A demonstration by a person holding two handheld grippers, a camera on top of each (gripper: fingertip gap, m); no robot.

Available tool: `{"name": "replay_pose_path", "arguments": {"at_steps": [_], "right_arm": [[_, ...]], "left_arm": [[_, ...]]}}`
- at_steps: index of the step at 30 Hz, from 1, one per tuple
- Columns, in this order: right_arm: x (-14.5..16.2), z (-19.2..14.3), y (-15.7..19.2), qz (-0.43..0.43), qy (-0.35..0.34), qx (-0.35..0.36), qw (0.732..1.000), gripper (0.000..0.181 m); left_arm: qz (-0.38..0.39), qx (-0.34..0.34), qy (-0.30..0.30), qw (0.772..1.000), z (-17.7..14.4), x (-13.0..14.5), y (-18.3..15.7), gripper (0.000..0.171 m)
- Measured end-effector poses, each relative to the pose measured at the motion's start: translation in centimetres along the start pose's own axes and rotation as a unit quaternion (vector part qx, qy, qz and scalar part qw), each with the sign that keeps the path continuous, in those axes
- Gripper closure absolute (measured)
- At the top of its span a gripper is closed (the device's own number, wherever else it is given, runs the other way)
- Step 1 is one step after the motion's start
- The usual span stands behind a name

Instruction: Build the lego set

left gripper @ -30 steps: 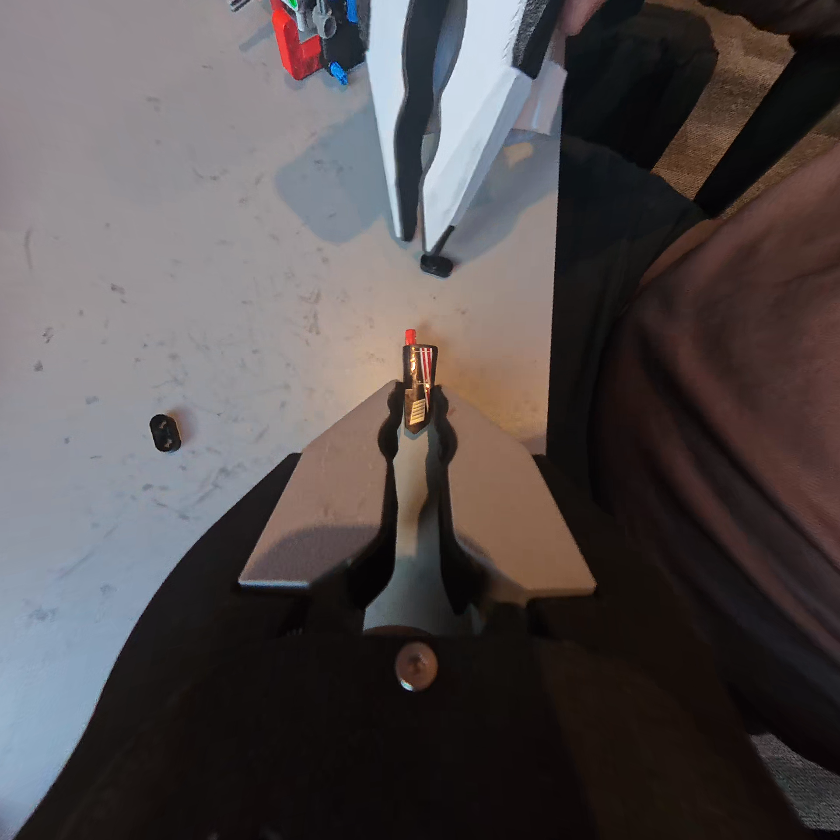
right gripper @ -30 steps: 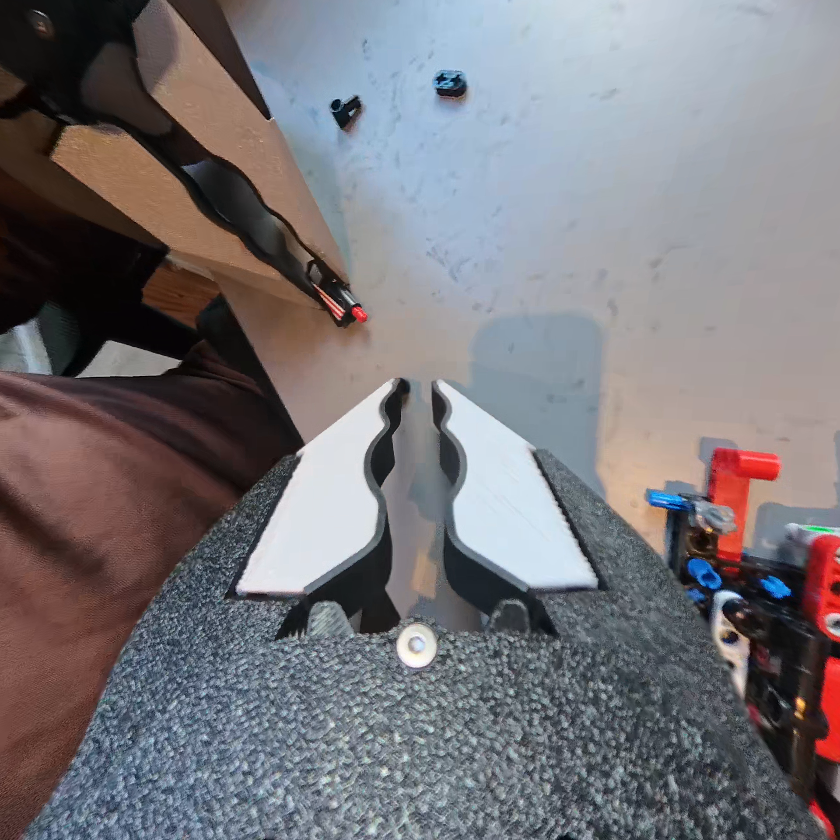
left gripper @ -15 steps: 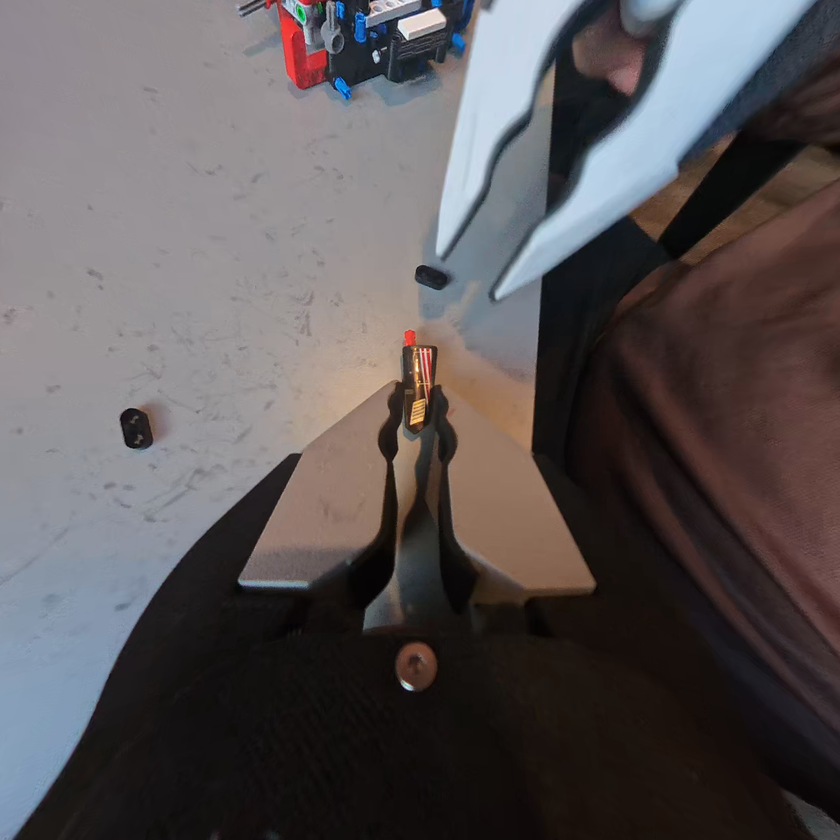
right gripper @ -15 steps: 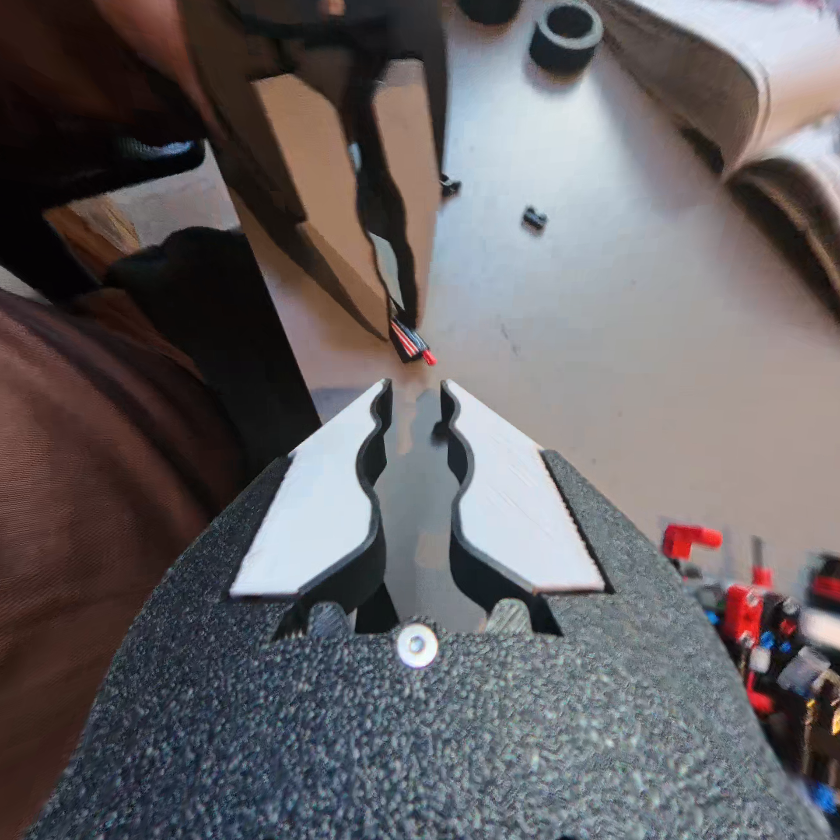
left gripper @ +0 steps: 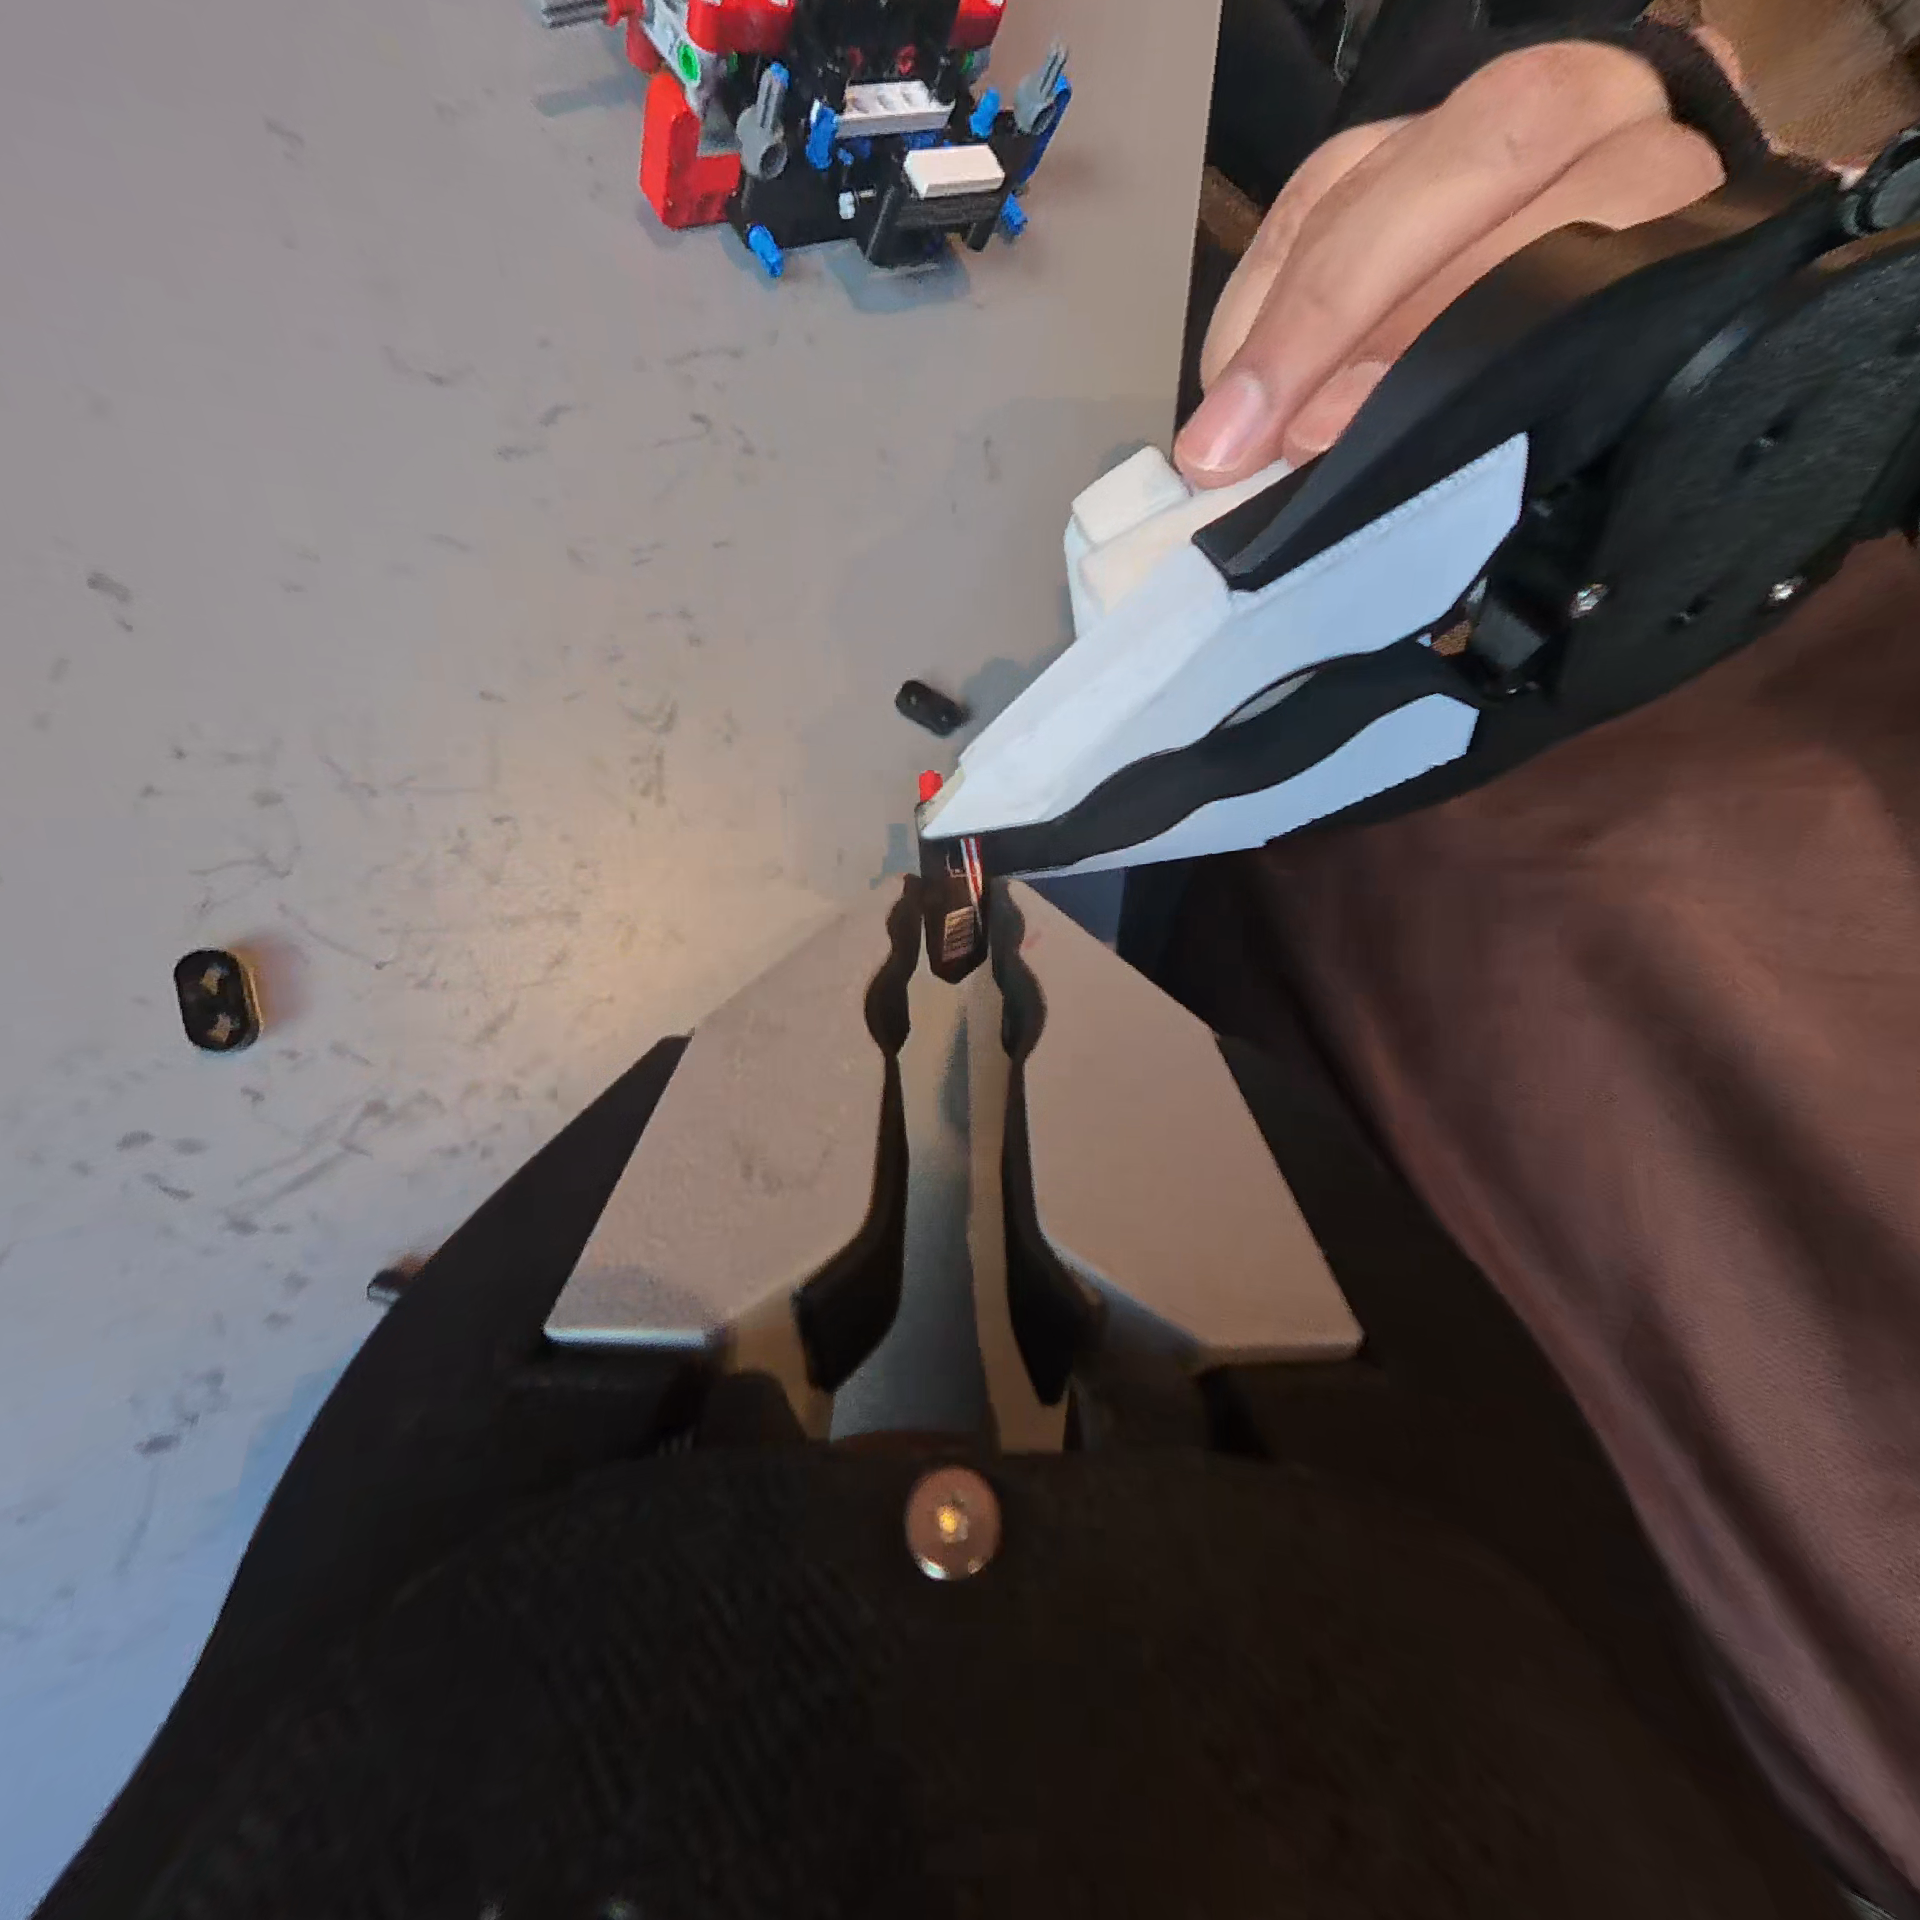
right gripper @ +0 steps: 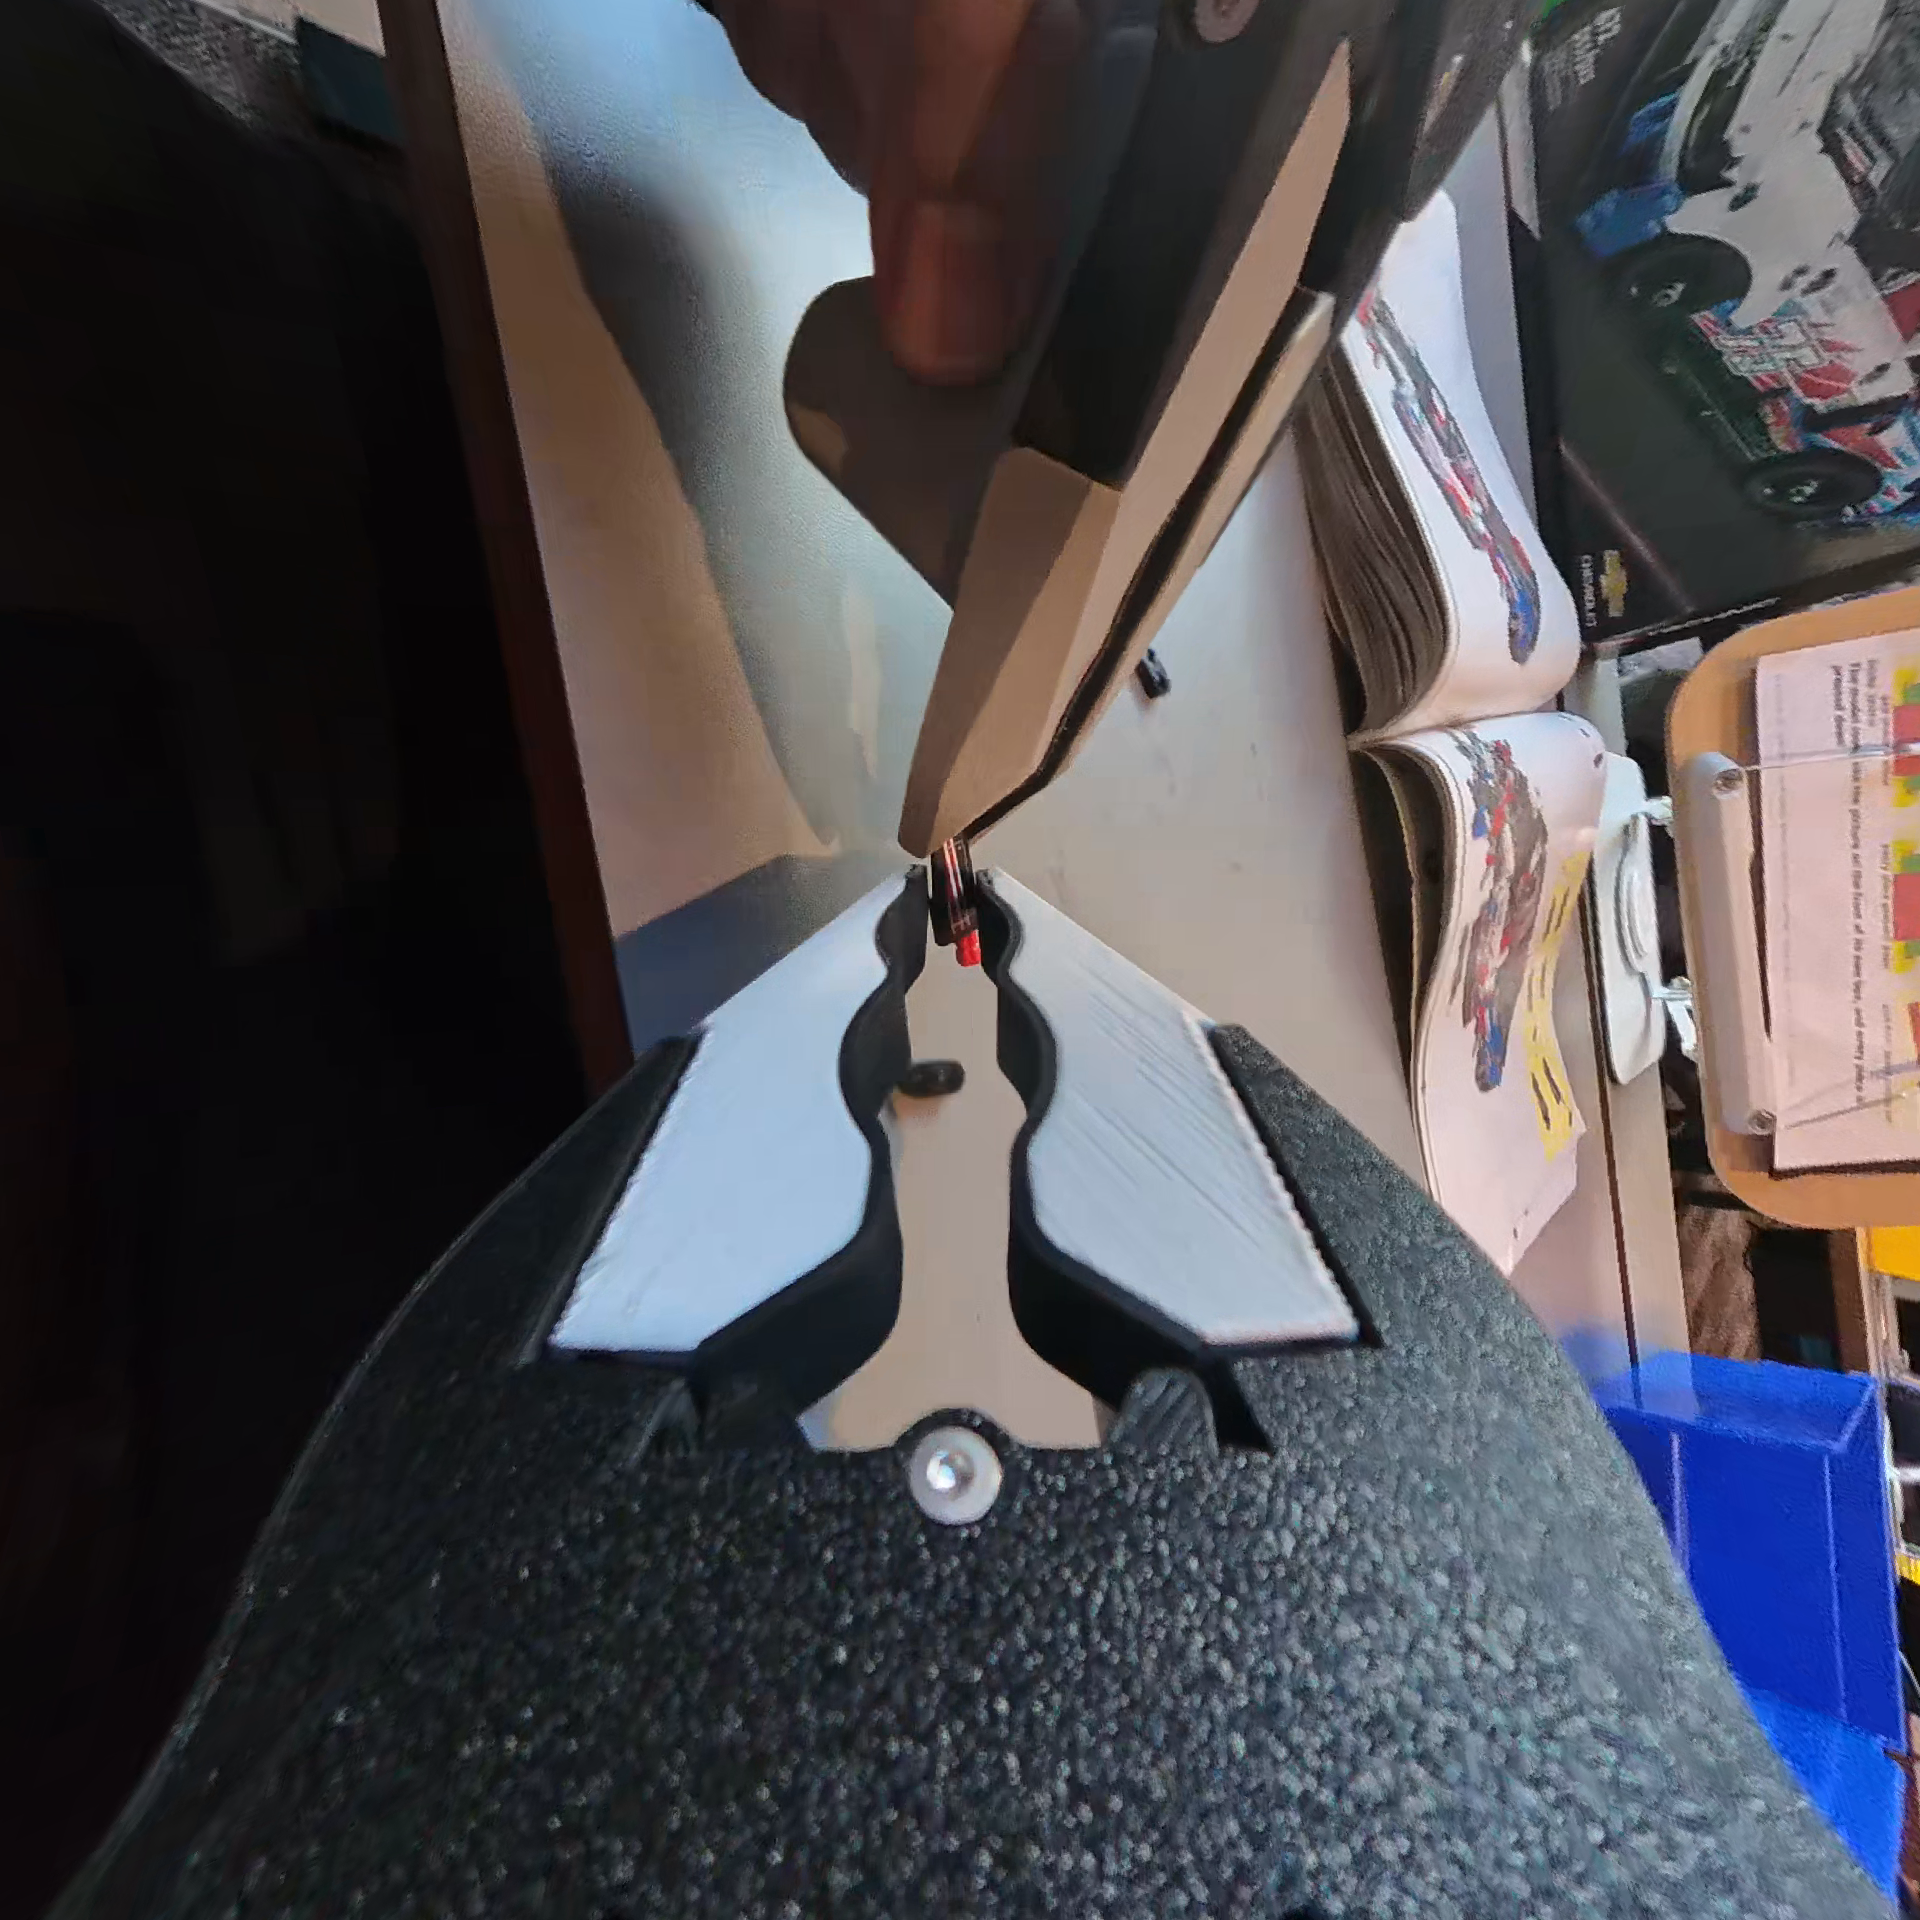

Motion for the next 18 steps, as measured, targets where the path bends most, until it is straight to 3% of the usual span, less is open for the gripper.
{"name": "replay_pose_path", "arguments": {"at_steps": [2, 5, 7, 9, 12, 18], "right_arm": [[0.6, -0.8, -0.4, 0.015, -0.006, 0.010, 1.000, 0.172], [2.8, -2.3, -2.0, 0.072, -0.002, 0.026, 0.997, 0.172], [4.7, -3.7, -3.3, 0.139, -0.012, 0.030, 0.990, 0.172], [6.5, -5.2, -4.3, 0.217, -0.041, 0.024, 0.975, 0.172], [8.3, -6.9, -5.0, 0.306, -0.103, -0.004, 0.947, 0.172], [9.9, -7.6, -5.7, 0.391, -0.172, -0.046, 0.903, 0.172]], "left_arm": [[0.017, 0.008, -0.013, 1.000, 0.0, -0.7, -0.5, 0.161], [0.055, 0.004, -0.026, 0.998, -0.7, -1.6, -0.9, 0.145], [0.100, -0.025, -0.029, 0.994, -1.2, -2.1, -0.7, 0.147], [0.152, -0.067, -0.008, 0.986, -0.7, -2.2, 0.2, 0.147], [0.198, -0.058, 0.036, 0.978, 1.6, -2.5, 1.0, 0.144], [0.313, -0.059, 0.085, 0.944, 4.1, -3.9, 0.8, 0.142]]}}
Point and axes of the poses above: each gripper's, where its closed fingertips meet, z out along the fingers, x out of its underside, y = z × x across the jaws, the point moved 7 cm from there along -z, back along the fingers, and after that the axes turned 10 degrees about y, right-handed, at the moved point
